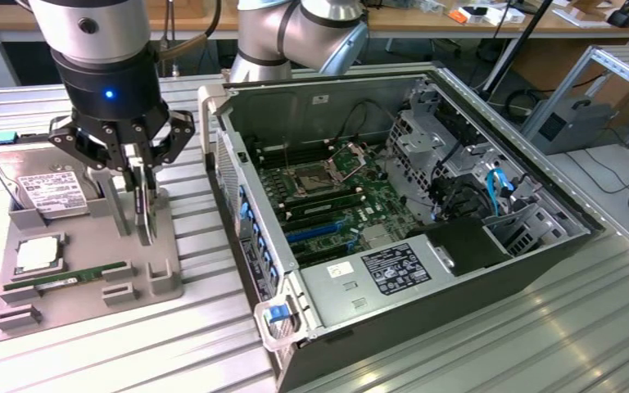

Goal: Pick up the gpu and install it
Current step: 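Pick up the gpu and move the gpu toward the slot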

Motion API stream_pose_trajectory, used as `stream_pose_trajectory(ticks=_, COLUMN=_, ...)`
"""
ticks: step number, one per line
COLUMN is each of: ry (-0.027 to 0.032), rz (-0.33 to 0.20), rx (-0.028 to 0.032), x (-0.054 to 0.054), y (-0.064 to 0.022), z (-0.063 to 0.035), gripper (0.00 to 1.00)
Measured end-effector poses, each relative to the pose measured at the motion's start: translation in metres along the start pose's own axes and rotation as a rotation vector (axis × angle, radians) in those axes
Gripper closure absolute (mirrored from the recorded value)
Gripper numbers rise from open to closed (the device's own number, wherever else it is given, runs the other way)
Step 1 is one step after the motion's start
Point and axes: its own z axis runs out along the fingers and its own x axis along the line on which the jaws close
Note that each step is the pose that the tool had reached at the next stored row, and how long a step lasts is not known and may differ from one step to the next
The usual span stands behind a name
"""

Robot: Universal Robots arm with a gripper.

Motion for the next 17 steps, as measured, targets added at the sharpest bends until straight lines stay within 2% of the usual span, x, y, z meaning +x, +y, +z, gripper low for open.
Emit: stream_pose_trajectory(ticks=17, ry=0.0001, rz=0.000, rx=0.0000, x=0.000, y=0.0005, z=-0.0104, gripper=0.73)
